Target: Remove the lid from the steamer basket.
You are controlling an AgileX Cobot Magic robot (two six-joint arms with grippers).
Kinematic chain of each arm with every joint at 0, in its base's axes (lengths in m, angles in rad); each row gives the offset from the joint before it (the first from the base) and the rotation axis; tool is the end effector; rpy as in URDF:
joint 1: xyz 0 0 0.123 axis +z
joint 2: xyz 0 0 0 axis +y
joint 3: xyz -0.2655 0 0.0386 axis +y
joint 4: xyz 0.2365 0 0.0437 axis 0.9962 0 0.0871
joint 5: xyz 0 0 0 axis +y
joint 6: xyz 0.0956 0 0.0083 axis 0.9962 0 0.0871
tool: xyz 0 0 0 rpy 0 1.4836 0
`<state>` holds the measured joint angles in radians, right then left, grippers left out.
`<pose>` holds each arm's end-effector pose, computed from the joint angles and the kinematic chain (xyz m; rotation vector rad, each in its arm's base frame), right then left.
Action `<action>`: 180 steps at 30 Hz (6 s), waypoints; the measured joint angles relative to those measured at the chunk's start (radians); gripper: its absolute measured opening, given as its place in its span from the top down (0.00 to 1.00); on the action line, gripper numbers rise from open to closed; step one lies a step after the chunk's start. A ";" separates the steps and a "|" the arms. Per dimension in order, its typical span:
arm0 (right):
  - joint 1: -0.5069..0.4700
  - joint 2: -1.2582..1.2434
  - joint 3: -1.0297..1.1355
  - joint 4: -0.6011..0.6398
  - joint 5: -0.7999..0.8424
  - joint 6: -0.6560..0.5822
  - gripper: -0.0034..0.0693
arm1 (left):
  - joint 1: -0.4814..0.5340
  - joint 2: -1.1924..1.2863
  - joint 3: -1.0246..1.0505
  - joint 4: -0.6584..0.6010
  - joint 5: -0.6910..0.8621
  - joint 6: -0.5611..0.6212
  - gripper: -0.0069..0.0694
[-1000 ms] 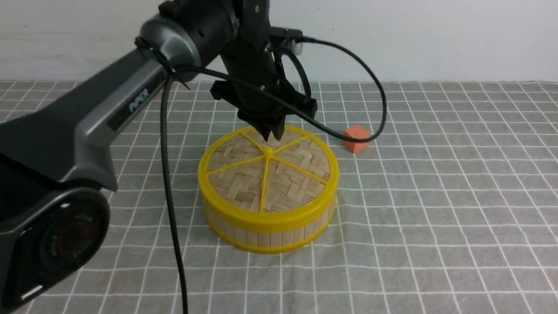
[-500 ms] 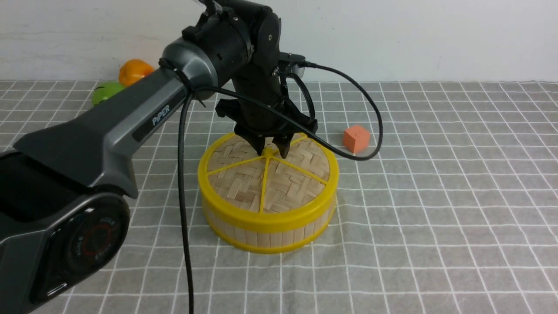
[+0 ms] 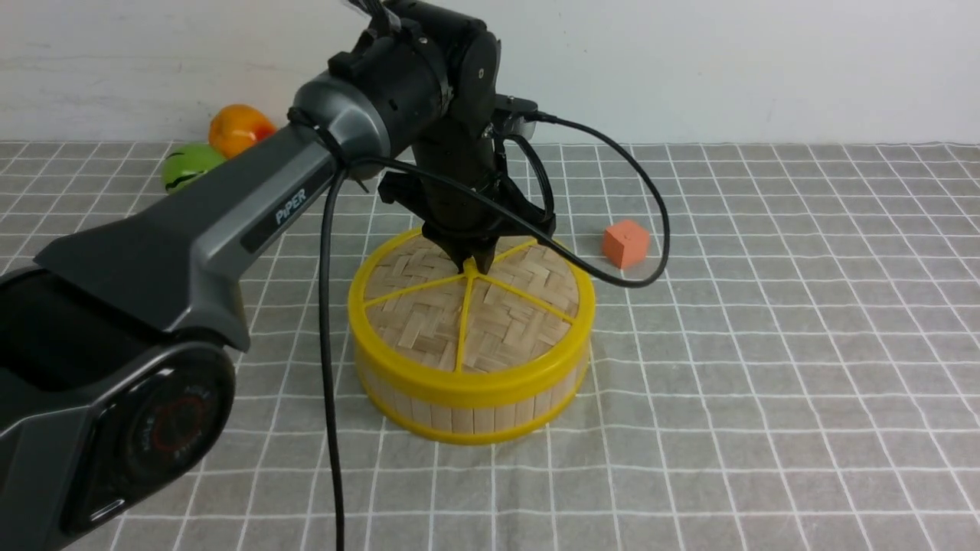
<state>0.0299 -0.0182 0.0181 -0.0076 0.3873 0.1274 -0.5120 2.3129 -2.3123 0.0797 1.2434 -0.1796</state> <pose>0.0620 0.0016 0.1721 0.0866 1.8700 0.1009 0.4246 -0.2303 0.2486 0.4638 2.6841 -0.0902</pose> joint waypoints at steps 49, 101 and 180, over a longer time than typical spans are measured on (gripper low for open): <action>0.000 0.000 0.000 0.001 0.000 0.000 0.62 | 0.001 -0.041 0.057 -0.002 -0.001 -0.071 0.62; 0.000 0.000 0.000 0.000 0.000 0.000 0.62 | 0.458 -0.438 0.656 0.016 -0.221 -0.060 0.77; 0.000 0.000 0.000 0.000 0.000 0.000 0.62 | 0.321 -1.326 0.802 -0.040 -0.503 -0.044 0.93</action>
<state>0.0299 -0.0182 0.0181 -0.0074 0.3873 0.1274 -0.1909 0.9870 -1.5102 0.0394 0.7402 -0.2240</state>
